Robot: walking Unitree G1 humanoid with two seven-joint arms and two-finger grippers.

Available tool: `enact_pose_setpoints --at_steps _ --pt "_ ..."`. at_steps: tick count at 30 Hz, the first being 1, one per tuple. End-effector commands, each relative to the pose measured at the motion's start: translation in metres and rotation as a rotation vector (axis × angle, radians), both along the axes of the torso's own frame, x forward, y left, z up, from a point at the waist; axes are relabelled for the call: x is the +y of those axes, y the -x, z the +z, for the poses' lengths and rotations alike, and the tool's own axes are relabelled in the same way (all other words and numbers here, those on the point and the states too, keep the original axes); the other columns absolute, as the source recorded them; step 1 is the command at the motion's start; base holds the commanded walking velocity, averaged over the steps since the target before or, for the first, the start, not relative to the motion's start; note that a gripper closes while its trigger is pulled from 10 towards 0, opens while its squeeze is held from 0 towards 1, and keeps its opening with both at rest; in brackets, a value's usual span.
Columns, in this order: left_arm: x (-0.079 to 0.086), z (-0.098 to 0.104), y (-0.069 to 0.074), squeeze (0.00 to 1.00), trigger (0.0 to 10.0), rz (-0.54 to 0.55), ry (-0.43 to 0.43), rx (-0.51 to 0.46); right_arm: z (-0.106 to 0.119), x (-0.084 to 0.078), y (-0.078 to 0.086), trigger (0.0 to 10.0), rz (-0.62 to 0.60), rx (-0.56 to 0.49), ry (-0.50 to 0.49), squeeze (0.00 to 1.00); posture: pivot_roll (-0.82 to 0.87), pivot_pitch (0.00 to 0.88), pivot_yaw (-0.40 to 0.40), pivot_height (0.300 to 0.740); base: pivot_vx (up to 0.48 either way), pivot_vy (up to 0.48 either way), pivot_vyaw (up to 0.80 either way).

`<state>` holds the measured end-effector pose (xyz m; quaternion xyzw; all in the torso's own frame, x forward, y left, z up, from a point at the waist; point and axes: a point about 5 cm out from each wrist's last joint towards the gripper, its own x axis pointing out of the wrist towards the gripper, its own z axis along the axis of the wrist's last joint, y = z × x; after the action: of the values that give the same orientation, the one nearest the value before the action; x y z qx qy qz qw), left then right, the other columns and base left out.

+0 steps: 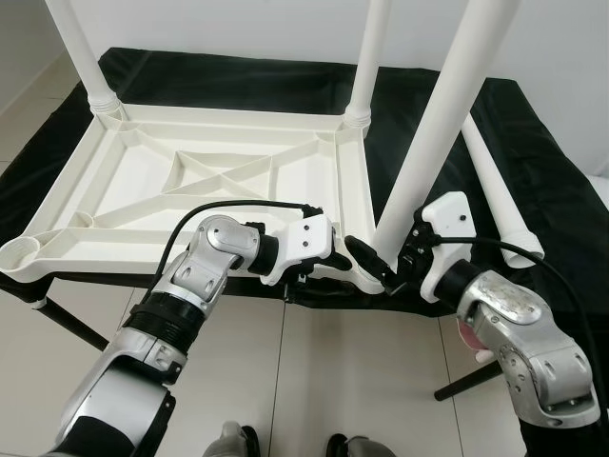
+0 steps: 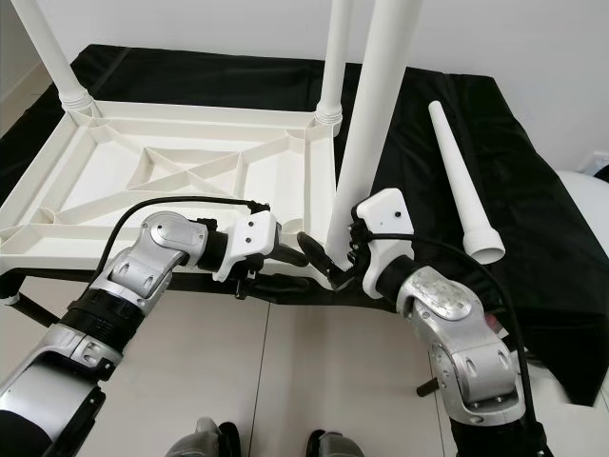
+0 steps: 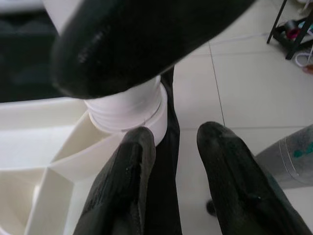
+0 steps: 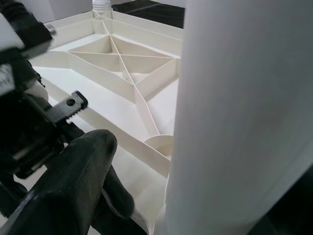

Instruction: Building children table

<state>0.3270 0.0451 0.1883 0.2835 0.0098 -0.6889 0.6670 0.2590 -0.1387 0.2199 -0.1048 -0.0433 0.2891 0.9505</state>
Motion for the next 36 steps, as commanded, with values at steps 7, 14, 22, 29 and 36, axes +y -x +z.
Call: enact_pose_setpoints --at_steps 7,14,22,29,36 --pt "0.000 0.001 -0.034 0.00 10.0 0.515 0.101 -0.156 -0.003 0.000 0.001 10.0 0.001 0.001 0.003 0.00 -0.05 0.142 -0.001 0.740 0.000 0.000 0.00" --pt "0.006 0.003 -0.041 1.00 10.0 0.577 0.102 -0.181 -0.006 -0.003 0.002 10.0 -0.015 0.005 -0.005 0.00 -0.05 0.138 0.002 0.740 0.000 0.000 0.00" --pt "0.008 0.022 -0.033 0.00 10.0 0.494 0.201 -0.196 -0.014 -0.028 0.015 10.0 -0.072 0.049 0.035 0.00 -0.05 0.137 -0.001 0.740 0.000 0.000 0.00" --pt "0.004 0.018 -0.036 0.00 10.0 0.502 0.171 -0.200 -0.014 -0.043 0.014 10.0 -0.129 0.054 0.020 0.00 -0.06 0.127 0.003 0.740 0.000 0.000 0.00" --pt "-0.002 0.003 -0.039 0.00 10.0 0.523 0.107 -0.186 -0.009 -0.041 0.007 10.0 -0.123 0.034 -0.023 0.00 -0.06 0.122 0.006 0.740 0.000 0.000 0.00"
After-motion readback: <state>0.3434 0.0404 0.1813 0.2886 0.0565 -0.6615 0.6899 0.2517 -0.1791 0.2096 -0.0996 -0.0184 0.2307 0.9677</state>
